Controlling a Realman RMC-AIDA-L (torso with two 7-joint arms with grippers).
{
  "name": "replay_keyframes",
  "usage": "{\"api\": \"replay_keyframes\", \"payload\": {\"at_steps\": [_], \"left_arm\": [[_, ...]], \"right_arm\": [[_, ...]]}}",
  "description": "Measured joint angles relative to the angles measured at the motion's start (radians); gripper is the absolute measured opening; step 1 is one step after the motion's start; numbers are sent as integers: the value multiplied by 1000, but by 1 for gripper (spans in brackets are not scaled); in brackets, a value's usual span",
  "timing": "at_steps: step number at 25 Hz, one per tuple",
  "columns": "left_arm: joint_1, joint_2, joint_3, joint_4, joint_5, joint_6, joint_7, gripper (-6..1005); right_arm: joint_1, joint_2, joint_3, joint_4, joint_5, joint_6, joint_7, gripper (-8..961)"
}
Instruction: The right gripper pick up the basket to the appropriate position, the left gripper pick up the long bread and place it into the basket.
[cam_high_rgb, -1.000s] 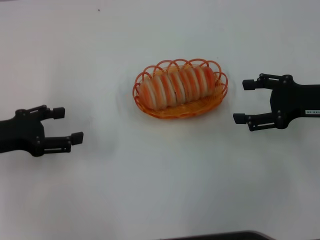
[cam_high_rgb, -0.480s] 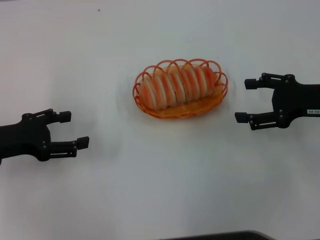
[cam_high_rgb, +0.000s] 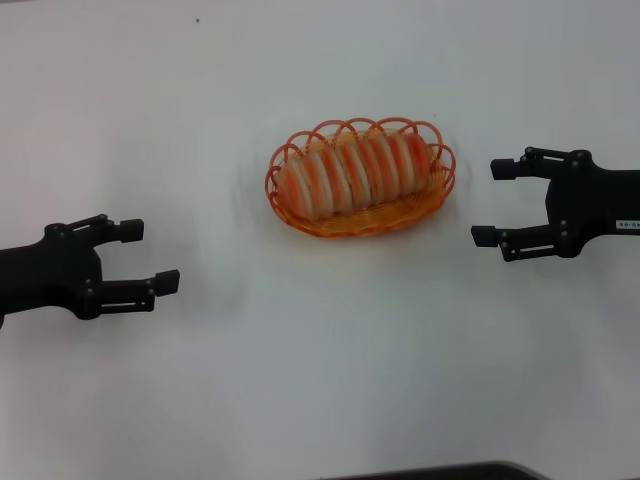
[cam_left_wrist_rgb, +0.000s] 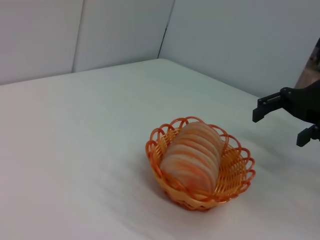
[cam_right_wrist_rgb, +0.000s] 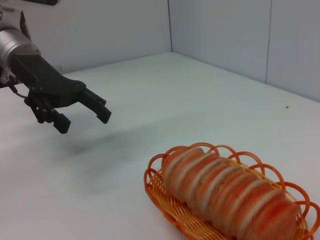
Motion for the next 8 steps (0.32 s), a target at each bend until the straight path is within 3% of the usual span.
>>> {"api": "replay_keyframes", "payload": {"at_steps": [8], "left_arm": [[1,-1,-5,-1,-3,2,1,934]], "right_arm": [[0,0,3,0,3,-3,0,952]]}}
